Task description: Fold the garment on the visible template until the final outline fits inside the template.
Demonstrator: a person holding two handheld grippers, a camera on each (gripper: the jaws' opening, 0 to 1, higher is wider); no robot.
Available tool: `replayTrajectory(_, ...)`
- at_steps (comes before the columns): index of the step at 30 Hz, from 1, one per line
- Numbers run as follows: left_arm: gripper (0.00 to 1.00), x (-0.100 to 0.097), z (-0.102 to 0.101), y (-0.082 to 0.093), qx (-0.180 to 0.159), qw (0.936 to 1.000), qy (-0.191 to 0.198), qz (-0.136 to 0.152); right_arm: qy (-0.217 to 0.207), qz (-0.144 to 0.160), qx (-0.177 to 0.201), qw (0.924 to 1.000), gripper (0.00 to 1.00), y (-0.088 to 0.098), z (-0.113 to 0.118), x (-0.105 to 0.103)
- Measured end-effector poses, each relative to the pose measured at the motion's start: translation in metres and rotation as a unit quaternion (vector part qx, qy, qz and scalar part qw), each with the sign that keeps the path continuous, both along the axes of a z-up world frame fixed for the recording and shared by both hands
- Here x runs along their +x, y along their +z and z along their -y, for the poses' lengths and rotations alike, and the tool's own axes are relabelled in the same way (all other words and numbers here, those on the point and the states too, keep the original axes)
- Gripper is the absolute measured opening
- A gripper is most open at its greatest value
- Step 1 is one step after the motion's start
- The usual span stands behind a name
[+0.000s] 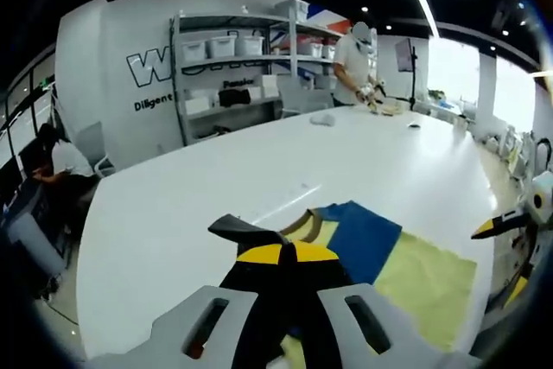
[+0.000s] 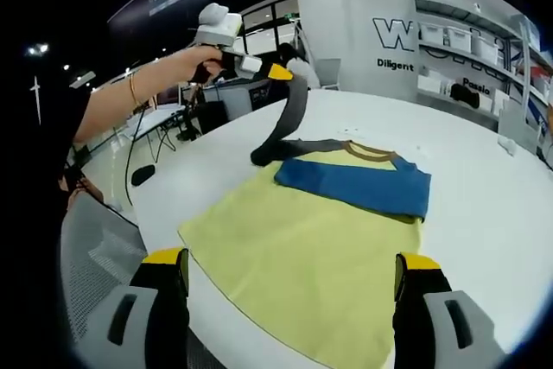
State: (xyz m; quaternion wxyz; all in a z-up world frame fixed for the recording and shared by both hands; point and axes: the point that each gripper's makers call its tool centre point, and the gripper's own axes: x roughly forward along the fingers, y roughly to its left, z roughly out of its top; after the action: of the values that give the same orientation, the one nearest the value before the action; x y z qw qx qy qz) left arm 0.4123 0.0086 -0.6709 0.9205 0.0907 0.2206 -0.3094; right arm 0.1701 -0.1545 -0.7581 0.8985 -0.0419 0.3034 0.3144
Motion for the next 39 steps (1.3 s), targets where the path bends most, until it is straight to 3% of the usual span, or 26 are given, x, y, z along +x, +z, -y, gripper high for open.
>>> replayTrajectory(2,0.07,-0.001,0.004,0.0,0.0,1.0,-0.005,-0.001,-0.002,-0.001,0.002,1.0,0.99,-0.001,0.001,0.001)
replayTrajectory(6,0.07,-0.006,0.039,0.005,0.0,0.9993,-0.038,0.002,-0.007,-0.003,0.004,1.0,0.99,-0.004,0.001,0.001)
replayTrajectory(15,0.07,-0.005,0.077,0.016,-0.007,0.9974,-0.072,0.005,-0.001,-0.009,0.005,1.0,0.99,-0.008,-0.003,-0.002)
replayTrajectory(20,0.07,-0.008,0.101,0.013,-0.018,0.9962,-0.085,-0.002,-0.004,-0.006,0.007,1.0,0.99,-0.007,0.001,-0.001)
replayTrajectory(26,0.07,-0.012,0.122,-0.001,-0.007,0.9956,-0.093,-0.012,-0.004,-0.01,0.001,0.9999,0.99,-0.009,0.006,-0.002)
replayTrajectory(31,0.07,-0.01,0.136,-0.025,0.02,0.9957,-0.089,-0.015,-0.01,-0.011,0.002,0.9999,0.99,-0.009,0.01,-0.002)
replayTrajectory(36,0.07,-0.017,0.151,-0.061,0.031,0.9937,-0.096,-0.048,-0.013,-0.014,-0.002,0.9998,0.99,-0.012,0.012,-0.002)
replayTrajectory(39,0.07,-0.021,0.158,-0.071,0.031,0.9927,-0.102,-0.056,-0.016,-0.014,0.001,0.9998,0.99,-0.011,0.012,-0.001)
